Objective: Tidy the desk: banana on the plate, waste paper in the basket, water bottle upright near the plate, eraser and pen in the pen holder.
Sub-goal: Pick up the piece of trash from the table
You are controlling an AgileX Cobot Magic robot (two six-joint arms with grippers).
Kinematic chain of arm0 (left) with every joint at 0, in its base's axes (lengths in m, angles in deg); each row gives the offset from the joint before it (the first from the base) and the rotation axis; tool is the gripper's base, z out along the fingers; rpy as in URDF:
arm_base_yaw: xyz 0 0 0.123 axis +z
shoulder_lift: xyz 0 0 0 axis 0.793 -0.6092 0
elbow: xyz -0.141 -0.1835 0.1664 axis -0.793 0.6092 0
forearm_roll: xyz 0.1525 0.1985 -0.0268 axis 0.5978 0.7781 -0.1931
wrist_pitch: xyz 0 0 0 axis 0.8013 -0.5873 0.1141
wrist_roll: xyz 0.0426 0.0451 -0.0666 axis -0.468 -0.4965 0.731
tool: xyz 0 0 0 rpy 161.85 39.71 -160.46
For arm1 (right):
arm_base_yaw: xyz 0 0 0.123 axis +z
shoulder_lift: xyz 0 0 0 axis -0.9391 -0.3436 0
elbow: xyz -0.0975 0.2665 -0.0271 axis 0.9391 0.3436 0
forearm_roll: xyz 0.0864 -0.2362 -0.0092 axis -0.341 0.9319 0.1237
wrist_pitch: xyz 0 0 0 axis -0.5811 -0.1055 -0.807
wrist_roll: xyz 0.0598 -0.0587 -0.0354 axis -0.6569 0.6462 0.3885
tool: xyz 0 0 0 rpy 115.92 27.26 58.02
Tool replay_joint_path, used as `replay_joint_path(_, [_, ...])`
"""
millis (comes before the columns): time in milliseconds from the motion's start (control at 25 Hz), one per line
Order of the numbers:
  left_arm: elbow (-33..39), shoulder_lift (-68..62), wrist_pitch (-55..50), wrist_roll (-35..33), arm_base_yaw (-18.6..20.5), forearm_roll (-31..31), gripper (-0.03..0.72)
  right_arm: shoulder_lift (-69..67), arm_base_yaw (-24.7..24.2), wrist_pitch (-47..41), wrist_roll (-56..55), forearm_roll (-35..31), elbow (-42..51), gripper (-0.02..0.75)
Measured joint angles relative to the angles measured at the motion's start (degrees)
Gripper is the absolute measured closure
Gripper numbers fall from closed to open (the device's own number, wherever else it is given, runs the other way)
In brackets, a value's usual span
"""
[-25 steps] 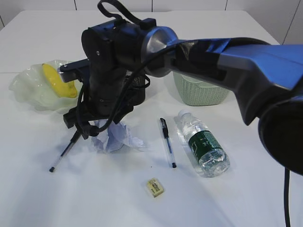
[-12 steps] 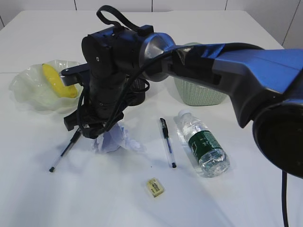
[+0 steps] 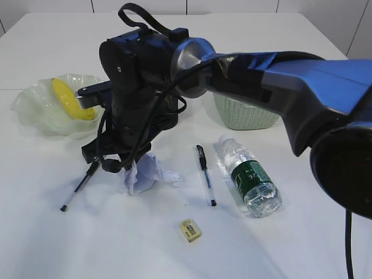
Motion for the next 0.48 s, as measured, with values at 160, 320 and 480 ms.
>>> replay_joint_path(160, [0.0, 0.0, 0.1, 0.0, 0.0, 0.0, 0.338, 0.3, 0.0, -4.6, 0.4, 0.0, -1.4, 0.731])
replay_joint_path(320, [0.0, 0.0, 0.3, 0.0, 0.0, 0.0, 0.338, 2.0, 0.0, -5.7, 1.2, 0.0, -1.7, 0.732])
replay_joint_path(480, [0.0, 0.0, 0.3, 0.0, 0.0, 0.0, 0.34, 5.2, 0.0, -5.9, 1.2, 0.0, -1.7, 0.732])
